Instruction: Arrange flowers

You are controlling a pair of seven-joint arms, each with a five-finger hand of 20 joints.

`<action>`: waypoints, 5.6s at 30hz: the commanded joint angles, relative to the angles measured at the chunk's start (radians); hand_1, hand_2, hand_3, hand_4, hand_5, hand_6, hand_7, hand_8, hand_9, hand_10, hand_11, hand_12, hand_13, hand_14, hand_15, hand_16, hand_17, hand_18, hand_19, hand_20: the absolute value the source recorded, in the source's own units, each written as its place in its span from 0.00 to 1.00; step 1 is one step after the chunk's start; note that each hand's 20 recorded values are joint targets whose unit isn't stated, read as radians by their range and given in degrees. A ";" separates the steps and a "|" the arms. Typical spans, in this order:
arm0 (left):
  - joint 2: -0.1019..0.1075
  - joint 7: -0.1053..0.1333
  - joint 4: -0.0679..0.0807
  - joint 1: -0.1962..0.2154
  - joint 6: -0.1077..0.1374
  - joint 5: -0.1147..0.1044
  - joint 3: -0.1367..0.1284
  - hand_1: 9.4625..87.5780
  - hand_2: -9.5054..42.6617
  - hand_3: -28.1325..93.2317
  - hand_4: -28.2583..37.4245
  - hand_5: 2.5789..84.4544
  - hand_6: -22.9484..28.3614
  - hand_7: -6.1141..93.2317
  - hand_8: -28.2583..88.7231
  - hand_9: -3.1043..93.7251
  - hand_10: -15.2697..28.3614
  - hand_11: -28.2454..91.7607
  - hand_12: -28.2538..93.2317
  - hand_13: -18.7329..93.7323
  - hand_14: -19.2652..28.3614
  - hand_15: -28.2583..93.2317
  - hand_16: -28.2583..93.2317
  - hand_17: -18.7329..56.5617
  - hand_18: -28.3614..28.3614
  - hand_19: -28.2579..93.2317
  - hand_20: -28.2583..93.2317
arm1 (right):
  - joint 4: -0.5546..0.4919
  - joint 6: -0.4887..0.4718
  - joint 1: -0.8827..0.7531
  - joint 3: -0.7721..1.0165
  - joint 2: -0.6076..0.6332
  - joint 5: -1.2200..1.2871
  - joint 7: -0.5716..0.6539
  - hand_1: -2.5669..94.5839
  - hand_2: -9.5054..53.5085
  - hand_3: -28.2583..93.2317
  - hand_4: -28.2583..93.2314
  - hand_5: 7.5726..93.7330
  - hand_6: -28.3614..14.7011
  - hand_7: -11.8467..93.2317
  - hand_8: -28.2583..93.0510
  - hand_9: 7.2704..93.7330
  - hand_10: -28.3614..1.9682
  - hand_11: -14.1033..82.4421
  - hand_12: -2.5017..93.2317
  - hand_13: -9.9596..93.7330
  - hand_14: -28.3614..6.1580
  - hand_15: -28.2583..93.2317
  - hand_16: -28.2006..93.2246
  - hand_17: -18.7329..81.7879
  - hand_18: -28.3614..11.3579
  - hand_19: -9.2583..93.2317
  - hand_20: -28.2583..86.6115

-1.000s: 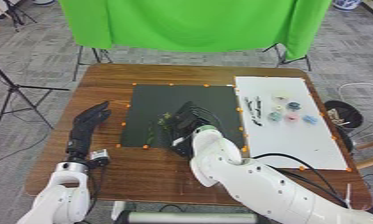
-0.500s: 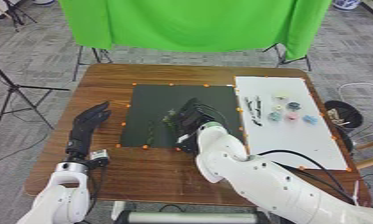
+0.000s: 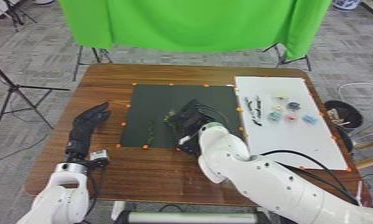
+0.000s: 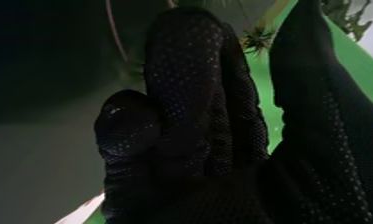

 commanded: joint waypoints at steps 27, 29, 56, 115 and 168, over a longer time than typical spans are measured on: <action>-0.013 0.000 0.002 0.016 -0.003 0.001 -0.003 0.14 0.04 0.85 0.01 0.51 0.44 0.22 0.16 0.50 0.64 0.38 0.31 0.48 0.72 0.36 0.22 0.29 0.68 0.26 0.35 | -0.036 -0.157 0.033 -0.006 0.071 -0.020 -0.054 0.31 0.00 0.78 0.16 0.64 0.63 0.26 0.16 0.75 0.45 0.27 0.18 0.99 0.66 0.55 0.47 0.83 0.45 0.97 0.50; -0.015 0.000 0.002 0.017 -0.002 0.001 -0.004 0.14 0.04 0.85 0.01 0.51 0.44 0.22 0.16 0.50 0.64 0.38 0.31 0.48 0.72 0.36 0.22 0.29 0.68 0.26 0.35 | -0.038 -0.178 0.033 0.000 0.075 -0.019 -0.053 0.30 0.00 0.78 0.16 0.63 0.62 0.25 0.16 0.74 0.45 0.27 0.18 0.99 0.66 0.55 0.47 0.82 0.45 0.97 0.50; -0.015 -0.008 0.003 0.014 -0.011 0.001 -0.001 0.14 0.04 0.85 0.01 0.51 0.44 0.22 0.16 0.51 0.64 0.38 0.31 0.48 0.73 0.36 0.22 0.29 0.69 0.26 0.35 | -0.044 -0.256 0.036 0.008 0.112 -0.009 -0.087 0.22 0.00 0.74 0.14 0.58 0.62 0.21 0.18 0.67 0.39 0.24 0.17 0.97 0.62 0.55 0.47 0.79 0.37 0.98 0.50; -0.027 0.000 0.005 0.013 -0.002 -0.005 0.000 0.15 0.06 0.85 0.01 0.51 0.44 0.22 0.16 0.51 0.65 0.38 0.31 0.48 0.72 0.36 0.22 0.29 0.69 0.27 0.34 | -0.148 -0.494 -0.066 0.082 0.226 0.153 -0.349 0.22 0.30 0.80 0.11 0.53 0.60 0.21 0.17 0.58 0.56 0.22 0.11 0.99 0.66 0.62 0.44 0.80 0.35 1.00 0.57; -0.027 -0.003 0.009 0.004 -0.009 -0.003 0.013 0.14 0.05 0.85 0.01 0.51 0.44 0.22 0.16 0.51 0.65 0.38 0.31 0.48 0.72 0.36 0.22 0.29 0.69 0.27 0.34 | -0.146 -0.440 -0.047 0.080 0.216 0.160 -0.331 0.19 0.27 0.81 0.12 0.55 0.59 0.21 0.17 0.60 0.54 0.22 0.11 1.00 0.67 0.63 0.44 0.81 0.35 1.00 0.60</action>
